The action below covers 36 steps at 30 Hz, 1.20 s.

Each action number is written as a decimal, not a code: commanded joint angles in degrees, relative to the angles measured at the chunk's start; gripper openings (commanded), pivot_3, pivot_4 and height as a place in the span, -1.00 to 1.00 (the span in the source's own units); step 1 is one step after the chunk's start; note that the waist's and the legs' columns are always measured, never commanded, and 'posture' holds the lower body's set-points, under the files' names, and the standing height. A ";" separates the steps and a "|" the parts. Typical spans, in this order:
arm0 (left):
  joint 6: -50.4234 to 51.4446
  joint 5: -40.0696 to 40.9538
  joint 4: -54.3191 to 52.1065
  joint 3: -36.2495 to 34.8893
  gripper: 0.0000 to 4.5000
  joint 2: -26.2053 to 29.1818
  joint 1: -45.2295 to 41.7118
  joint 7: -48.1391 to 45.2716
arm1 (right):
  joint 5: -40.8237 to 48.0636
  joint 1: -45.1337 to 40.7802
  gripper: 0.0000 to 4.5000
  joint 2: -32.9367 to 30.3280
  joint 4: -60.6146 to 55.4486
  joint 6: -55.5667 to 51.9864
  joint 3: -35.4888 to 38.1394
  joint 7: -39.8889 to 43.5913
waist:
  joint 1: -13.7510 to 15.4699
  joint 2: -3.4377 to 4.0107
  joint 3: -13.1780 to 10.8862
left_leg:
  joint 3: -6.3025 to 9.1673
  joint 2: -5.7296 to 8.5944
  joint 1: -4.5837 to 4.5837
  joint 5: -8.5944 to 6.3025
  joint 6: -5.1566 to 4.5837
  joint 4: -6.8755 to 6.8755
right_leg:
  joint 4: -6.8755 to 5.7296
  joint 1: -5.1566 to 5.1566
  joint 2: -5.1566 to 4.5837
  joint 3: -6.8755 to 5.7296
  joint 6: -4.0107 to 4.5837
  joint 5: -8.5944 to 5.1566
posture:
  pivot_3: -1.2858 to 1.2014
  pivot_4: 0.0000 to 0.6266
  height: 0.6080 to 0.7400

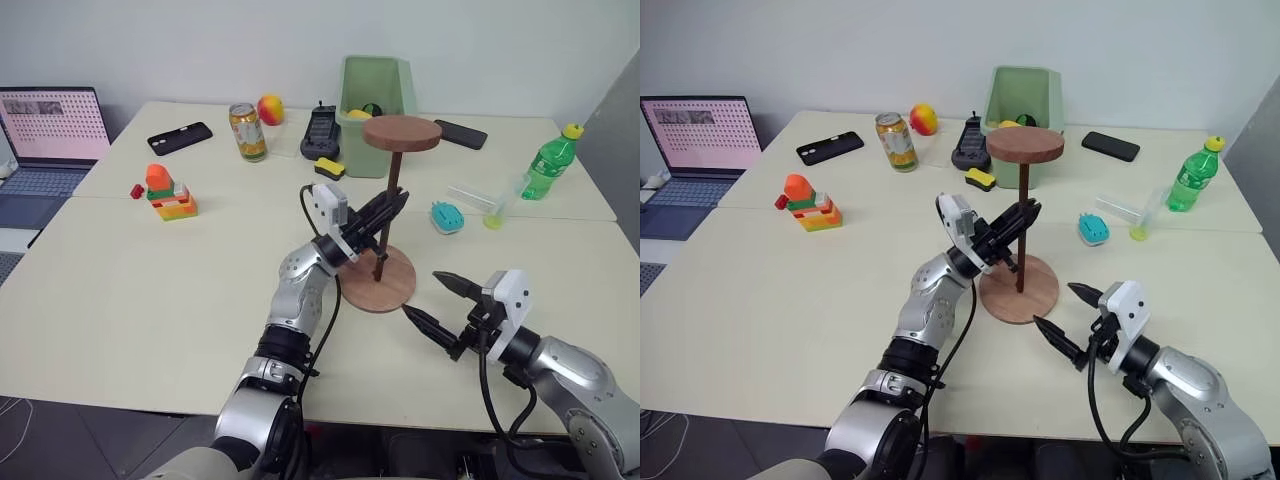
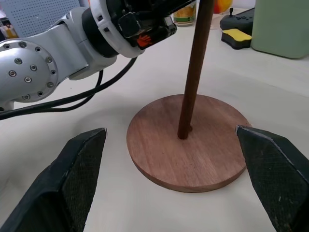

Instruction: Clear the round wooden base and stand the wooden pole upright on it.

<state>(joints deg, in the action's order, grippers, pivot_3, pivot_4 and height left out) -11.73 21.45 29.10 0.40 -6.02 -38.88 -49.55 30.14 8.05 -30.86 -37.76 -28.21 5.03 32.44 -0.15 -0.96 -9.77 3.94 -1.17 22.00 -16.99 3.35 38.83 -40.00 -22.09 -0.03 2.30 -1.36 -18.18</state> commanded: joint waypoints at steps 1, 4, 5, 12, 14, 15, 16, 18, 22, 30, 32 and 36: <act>-4.80 -1.73 1.78 -0.35 -0.89 0.77 -1.84 0.31 | 0.50 0.23 1.00 -0.36 -2.69 0.35 1.12 -0.34 | 0.00 0.00 0.00 | 0.00 0.00 0.00 0.00 0.00 0.00 | 0.00 0.00 0.00 0.00 0.00 0.00 | 0.03 -0.52 1.00; -5.59 -1.33 3.22 -0.87 -0.89 1.05 -2.52 0.05 | 0.33 0.16 1.00 -0.26 -2.60 0.42 0.92 -0.55 | -0.01 0.00 0.00 | 0.01 0.00 -0.01 0.00 0.00 0.00 | 0.00 0.01 0.00 -0.01 0.00 0.00 | 0.03 -0.52 1.00; -5.89 -1.38 3.75 -0.84 -0.89 1.01 -2.48 -0.23 | 0.31 0.07 1.00 -0.24 -2.53 0.43 0.89 -0.59 | -0.02 0.00 0.00 | 0.00 0.00 -0.01 0.00 0.00 0.00 | 0.00 0.01 0.00 -0.01 0.00 0.00 | 0.03 -0.52 1.00; -8.23 -1.72 5.71 -0.40 -0.89 0.08 -1.98 -0.61 | 0.32 -0.29 1.00 -0.08 -2.72 0.29 0.94 -1.18 | -0.01 -0.01 0.01 | 0.01 0.01 -0.04 0.00 0.00 0.00 | 0.00 0.05 0.00 -0.02 0.00 0.00 | 0.03 -0.52 1.00; -8.61 -1.73 5.96 -0.33 -0.89 -0.10 -1.90 -0.63 | 0.40 -0.15 1.00 -0.08 -2.98 0.24 0.95 -1.33 | -0.01 -0.01 0.01 | 0.01 0.01 -0.05 0.00 0.00 0.00 | 0.00 0.05 0.00 -0.02 0.00 0.00 | 0.03 -0.52 1.00; -8.68 -1.64 5.99 -0.33 -0.89 -0.23 -1.84 -0.67 | 0.42 -0.03 1.00 -0.11 -3.08 0.29 0.96 -1.40 | -0.01 -0.01 0.01 | 0.01 0.01 -0.05 0.00 0.00 0.00 | 0.00 0.05 0.00 -0.02 0.00 0.00 | 0.03 -0.52 1.00; -8.74 -1.54 6.06 -0.34 -0.89 -0.36 -1.84 -0.72 | 0.44 0.03 1.00 -0.13 -3.12 0.36 0.97 -1.48 | -0.01 -0.01 0.01 | 0.01 0.01 -0.05 0.00 0.00 0.00 | 0.00 0.05 0.00 -0.01 0.00 0.00 | 0.03 -0.52 1.00; -8.92 -1.48 6.27 -0.28 -0.89 -0.69 -1.94 -0.82 | 0.48 -0.01 1.00 -0.15 -3.11 0.42 0.97 -1.63 | 0.00 -0.01 0.01 | 0.01 0.02 -0.05 0.00 0.00 0.00 | 0.00 0.05 0.00 -0.02 0.00 0.00 | 0.03 -0.52 1.00; -9.37 -1.57 6.87 -0.05 -0.89 -1.78 -2.37 -0.77 | 0.52 -0.47 1.00 -0.08 -3.02 0.26 0.85 -1.93 | 0.00 -0.01 0.01 | 0.02 0.03 -0.05 0.00 0.00 0.00 | 0.00 0.06 -0.01 -0.03 0.00 0.00 | 0.03 -0.52 1.00; -10.52 -2.14 9.19 -0.07 -0.89 -1.76 -3.19 -1.25 | 0.70 -0.49 1.00 -0.03 -3.15 0.17 1.01 -2.51 | -0.01 -0.01 0.01 | 0.01 0.04 -0.07 0.00 0.00 0.00 | 0.00 0.07 -0.01 -0.02 0.00 0.00 | 0.03 -0.52 1.00; -10.14 -1.83 9.30 -0.20 -0.89 -1.49 -3.08 -1.79 | 0.60 -0.62 1.00 0.07 -3.04 0.18 0.91 -2.78 | -0.01 -0.02 0.01 | 0.02 0.04 -0.07 0.00 0.00 0.00 | 0.00 0.08 -0.01 -0.03 0.00 0.00 | 0.03 -0.52 1.00; -9.29 -1.34 9.08 -0.08 -0.89 -1.53 -2.50 -2.79 | 0.46 -0.57 1.00 0.35 -3.04 0.25 0.75 -3.26 | 0.00 -0.02 0.02 | 0.02 0.04 -0.09 0.00 0.00 0.00 | 0.00 0.10 -0.01 -0.03 0.00 0.00 | 0.03 -0.52 1.00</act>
<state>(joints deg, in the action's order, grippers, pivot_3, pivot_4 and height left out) -21.64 20.25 37.60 -0.37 -7.09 -41.77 -51.68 30.29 7.89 -30.78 -38.54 -28.29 5.25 29.74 -0.15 -0.98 -9.76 3.96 -1.13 21.91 -17.00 3.35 38.83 -40.00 -21.99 -0.04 2.26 -1.37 -18.18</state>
